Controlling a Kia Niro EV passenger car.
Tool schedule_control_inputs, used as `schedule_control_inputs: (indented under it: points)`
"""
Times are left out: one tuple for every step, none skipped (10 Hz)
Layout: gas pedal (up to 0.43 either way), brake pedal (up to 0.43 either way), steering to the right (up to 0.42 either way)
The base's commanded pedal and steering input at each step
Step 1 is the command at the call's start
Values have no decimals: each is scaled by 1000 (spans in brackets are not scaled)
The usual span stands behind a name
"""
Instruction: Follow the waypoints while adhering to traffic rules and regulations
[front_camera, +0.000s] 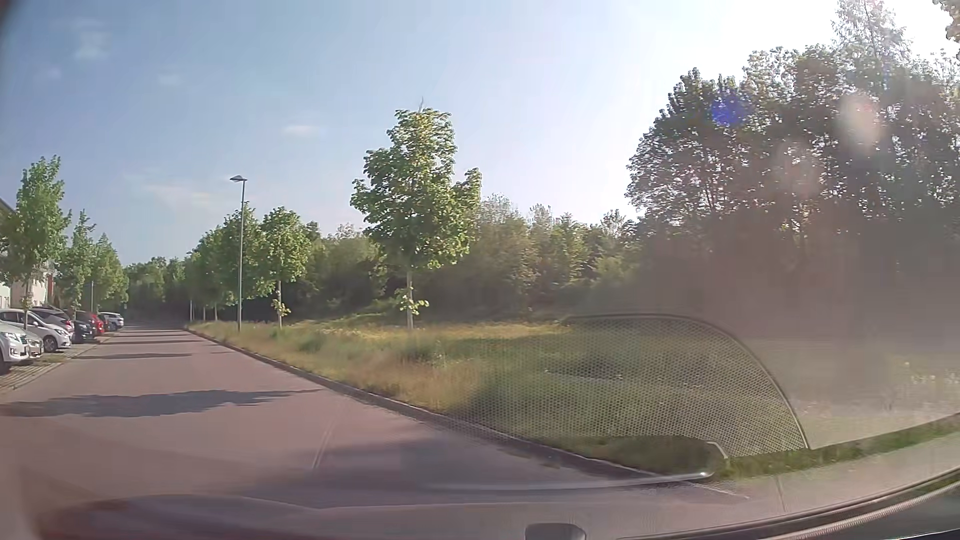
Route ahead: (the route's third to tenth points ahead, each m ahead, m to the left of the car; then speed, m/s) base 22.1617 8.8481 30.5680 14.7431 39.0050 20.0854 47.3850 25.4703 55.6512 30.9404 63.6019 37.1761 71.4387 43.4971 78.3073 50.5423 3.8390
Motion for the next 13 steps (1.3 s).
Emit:
schedule_control_inputs:
  points:
    - [228,0,-385]
    - [228,0,-367]
    - [228,0,-358]
    - [228,0,-353]
    - [228,0,-346]
    - [228,0,-335]
    - [228,0,-318]
    - [228,0,-289]
    - [228,0,-261]
    - [228,0,-245]
    - [228,0,-234]
    - [228,0,-219]
    - [228,0,-206]
